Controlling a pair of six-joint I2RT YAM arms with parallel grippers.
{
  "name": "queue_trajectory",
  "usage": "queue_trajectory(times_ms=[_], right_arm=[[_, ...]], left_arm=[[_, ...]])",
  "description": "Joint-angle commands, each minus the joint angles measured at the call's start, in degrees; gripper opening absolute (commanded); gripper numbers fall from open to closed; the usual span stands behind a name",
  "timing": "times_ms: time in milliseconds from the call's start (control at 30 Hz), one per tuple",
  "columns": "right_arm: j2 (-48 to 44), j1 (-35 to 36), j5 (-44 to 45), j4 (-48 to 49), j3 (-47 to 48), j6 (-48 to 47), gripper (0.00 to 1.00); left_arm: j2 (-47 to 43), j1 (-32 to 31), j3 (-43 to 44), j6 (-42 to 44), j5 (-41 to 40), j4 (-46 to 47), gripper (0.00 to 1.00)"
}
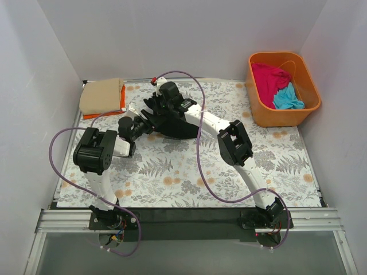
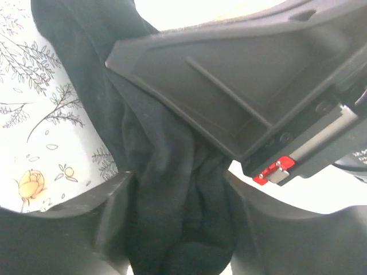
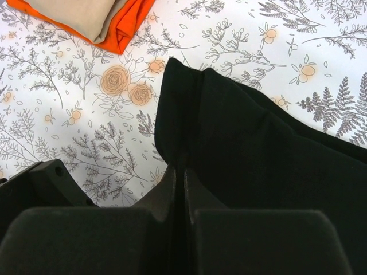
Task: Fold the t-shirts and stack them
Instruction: Neatly place the folded tshirt to the corner
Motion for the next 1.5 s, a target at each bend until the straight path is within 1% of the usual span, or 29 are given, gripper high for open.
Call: queue_trajectory(times_ms=[0, 33, 67, 100, 167, 200, 233, 267, 300, 333, 367, 400, 433, 467, 500, 567, 600, 633, 667, 700, 733, 767, 800, 867, 1000, 1100, 1133, 1267, 1467], right_arm=[[-1.7, -0.5, -0.7, 3.1, -0.3, 1.1, 0.01], [-1.7, -0.8, -0.7, 3.3, -0.3, 1.1, 0.01], [-1.7, -1.1, -0.1, 3.3, 0.1, 1.1, 0.02], [-1.8, -1.2, 0.4, 3.3, 0.3, 1.1, 0.04], [-1.8, -1.9, 2.6, 4.1, 0.8, 0.9, 0.08], [-2.1, -2.3, 2.9, 4.5, 0.9, 0.9, 0.10], [-2.2, -2.6, 3.2, 5.2, 1.0, 0.8, 0.14], [-2.2, -3.2, 3.8, 5.5, 1.1, 0.7, 0.18], [-2.3, -3.4, 3.9, 5.7, 1.5, 0.4, 0.23], [-2.4, -3.6, 3.9, 5.9, 1.5, 0.3, 0.29], [-2.5, -4.0, 4.5, 6.1, 1.5, 0.1, 0.36], [-2.9, -4.2, 4.8, 6.1, 1.2, 0.0, 0.49], [-3.2, -4.8, 4.7, 6.1, 1.0, -0.1, 0.56], [-4.1, -5.0, 4.9, 6.1, 0.6, -0.2, 0.61], [-4.8, -5.4, 5.0, 6.1, 0.1, -0.3, 0.70], [-7.4, -6.5, 3.9, 6.1, -2.1, -0.4, 0.80], [-8.6, -7.0, 4.0, 6.0, -3.2, -0.5, 0.82], [-9.7, -7.7, 4.0, 6.1, -5.2, -0.8, 0.86], [-11.8, -8.3, 3.1, 6.0, -6.2, -1.0, 0.88], [-12.9, -8.7, 2.6, 5.9, -7.1, -1.3, 0.91], [-14.0, -9.4, 2.5, 5.9, -8.0, -1.7, 0.96], [-16.1, -9.8, 2.4, 6.0, -10.2, -2.7, 0.98], [-17.0, -10.0, 2.2, 6.0, -11.0, -3.2, 0.98], [-19.0, -10.9, 2.4, 5.9, -14.0, -4.3, 0.98], [-22.8, -11.8, 2.6, 5.8, -18.2, -5.9, 0.98], [-24.4, -12.2, 2.7, 5.6, -20.6, -6.7, 0.98], [-24.7, -12.4, 2.7, 5.7, -21.1, -6.8, 0.98], [-25.3, -12.8, 2.3, 5.5, -22.4, -6.7, 0.98], [-25.1, -12.8, 1.8, 5.2, -22.7, -6.7, 0.98]], left_arm=[[0.2, -0.2, 2.7, 1.7, -2.1, -2.5, 0.42], [0.3, -0.2, 3.1, 1.9, -2.2, -5.9, 0.29], [0.1, 0.0, 4.7, 2.3, -2.5, -8.5, 0.20], [0.0, 0.1, 5.7, 2.7, -3.0, -14.9, 0.15], [-0.2, 0.7, 8.7, 3.9, -2.9, -20.9, 0.08], [-0.4, 0.8, 9.9, 4.7, -3.1, -24.3, 0.07], [-0.3, 0.9, 11.8, 7.3, -3.7, -32.7, 0.06], [-0.2, 1.0, 13.8, 8.3, -4.3, -37.9, 0.02], [0.2, 1.2, 17.4, 9.4, -4.6, -42.4, 0.01], [1.0, 1.5, 18.9, 10.4, -4.9, -49.8, 0.00], [1.4, 1.8, 20.5, 12.7, -7.1, -53.7, 0.00], [1.9, 2.1, 22.3, 14.1, -8.4, -57.4, 0.00], [2.5, 2.3, 24.7, 15.5, -9.9, -62.8, 0.00], [2.7, 2.5, 26.1, 19.4, -13.5, -64.8, 0.00], [3.1, 2.7, 27.3, 21.3, -15.0, -68.4, 0.00], [5.6, 3.0, 33.4, 27.7, -19.9, -73.1, 0.00], [6.9, 3.0, 35.6, 29.9, -21.7, -78.4, 0.00], [8.6, 3.1, 41.1, 31.4, -23.4, -81.3, 0.00], [11.4, 3.4, 43.5, 32.8, -24.5, -83.7, 0.00], [12.8, 3.5, 46.0, 36.4, -29.1, -87.4, 0.00], [13.8, 3.5, 48.0, 37.5, -31.6, -88.8, 0.00], [14.6, 3.7, 51.8, 39.0, -33.9, -89.6, 0.00], [16.3, 3.7, 53.3, 40.9, -38.6, -90.5, 0.00], [17.3, 4.2, 57.7, 41.5, -41.7, -91.1, 0.00], [16.7, 5.3, 61.1, 43.5, -42.4, -88.1, 0.00], [16.2, 5.6, 64.2, 46.3, -44.9, -85.6, 0.00], [16.2, 5.6, 65.0, 47.4, -47.5, -84.9, 0.00], [16.7, 6.2, 69.2, 53.8, -51.0, -81.3, 0.00], [19.9, 9.3, 77.9, 55.6, -50.0, -81.8, 0.00]])
